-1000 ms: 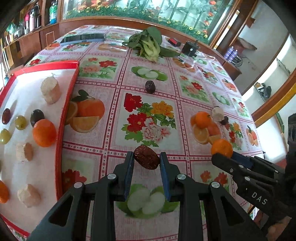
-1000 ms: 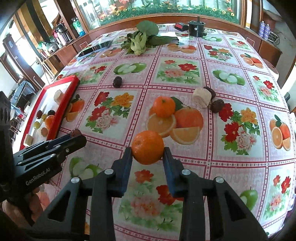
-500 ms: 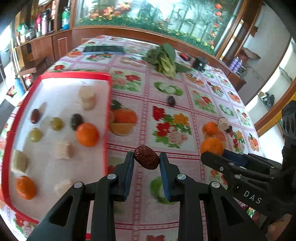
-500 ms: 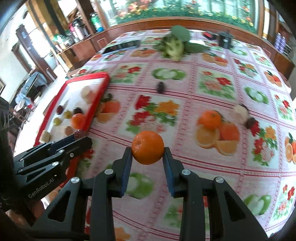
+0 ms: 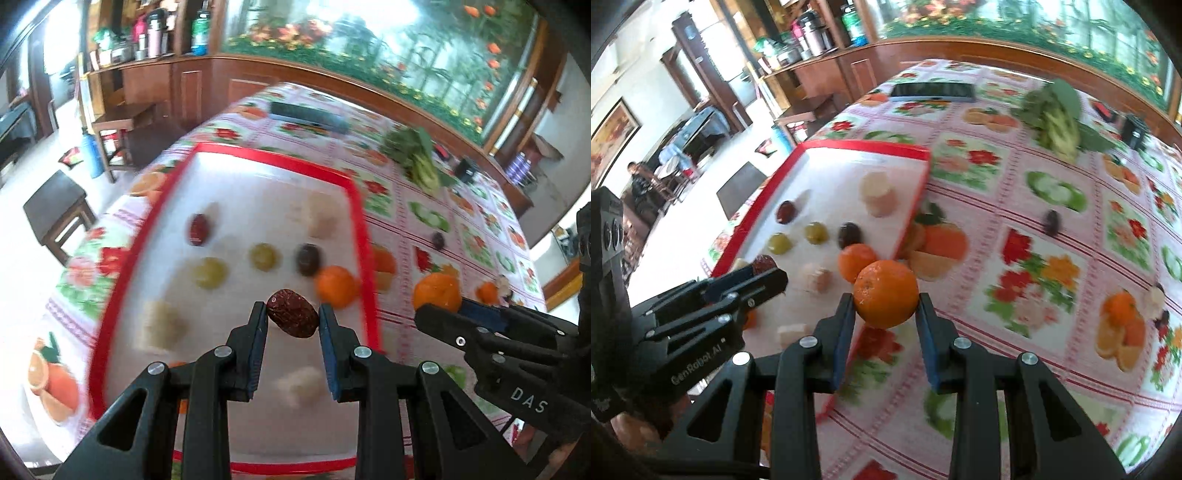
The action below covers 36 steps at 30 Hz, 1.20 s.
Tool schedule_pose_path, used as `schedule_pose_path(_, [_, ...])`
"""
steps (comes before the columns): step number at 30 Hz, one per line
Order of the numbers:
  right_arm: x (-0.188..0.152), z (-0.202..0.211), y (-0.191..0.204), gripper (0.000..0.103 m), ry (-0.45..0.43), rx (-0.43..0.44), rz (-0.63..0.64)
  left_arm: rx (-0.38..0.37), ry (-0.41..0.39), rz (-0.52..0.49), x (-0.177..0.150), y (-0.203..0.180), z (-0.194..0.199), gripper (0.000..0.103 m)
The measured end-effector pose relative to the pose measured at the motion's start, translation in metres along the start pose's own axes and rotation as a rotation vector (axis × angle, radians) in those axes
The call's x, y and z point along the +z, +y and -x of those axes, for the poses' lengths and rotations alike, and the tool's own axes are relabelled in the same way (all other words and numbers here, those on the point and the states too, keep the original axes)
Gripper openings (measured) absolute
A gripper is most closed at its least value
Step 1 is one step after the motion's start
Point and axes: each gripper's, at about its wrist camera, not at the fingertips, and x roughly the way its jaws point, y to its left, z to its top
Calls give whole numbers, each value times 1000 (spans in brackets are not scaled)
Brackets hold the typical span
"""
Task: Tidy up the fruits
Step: 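Carry the date and the mandarin in both tools over the white tray, then open the left tool to drop the date while the right tool releases the mandarin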
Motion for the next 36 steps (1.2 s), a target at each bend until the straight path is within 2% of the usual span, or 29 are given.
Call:
schedule_pose_path(8, [3, -30, 35, 36, 58, 62, 58, 77, 5, 62, 6, 45, -4, 27])
schedule_pose_path(11, [3, -38, 39, 36, 79, 74, 56, 74, 14, 90, 6, 54, -10, 27])
schedule_pose_path(16, [-3, -47, 42, 36, 113, 86, 65, 72, 15, 60, 7, 45, -13, 27])
schedule_pose_path(19, [-6, -53, 43, 36, 126, 85, 77, 29, 34, 45, 3, 38, -15, 27])
schedule_pose_path(22, [-7, -59, 43, 37, 138, 76, 83, 37, 58, 10, -2, 30, -21, 28])
schedule_pose_path(24, [-7, -59, 43, 37, 133, 80, 84, 5, 67, 34, -2, 34, -25, 28])
schedule_pose_path(27, [-7, -60, 43, 37, 134, 81, 88, 33, 63, 20, -1, 32, -25, 28])
schedule_pose_path(33, [-8, -57, 45, 37, 128, 66, 110, 31, 72, 26, -2, 33, -24, 28])
schedule_pose_path(36, [-9, -55, 47, 40, 125, 54, 126, 30, 77, 26, -3, 30, -23, 35])
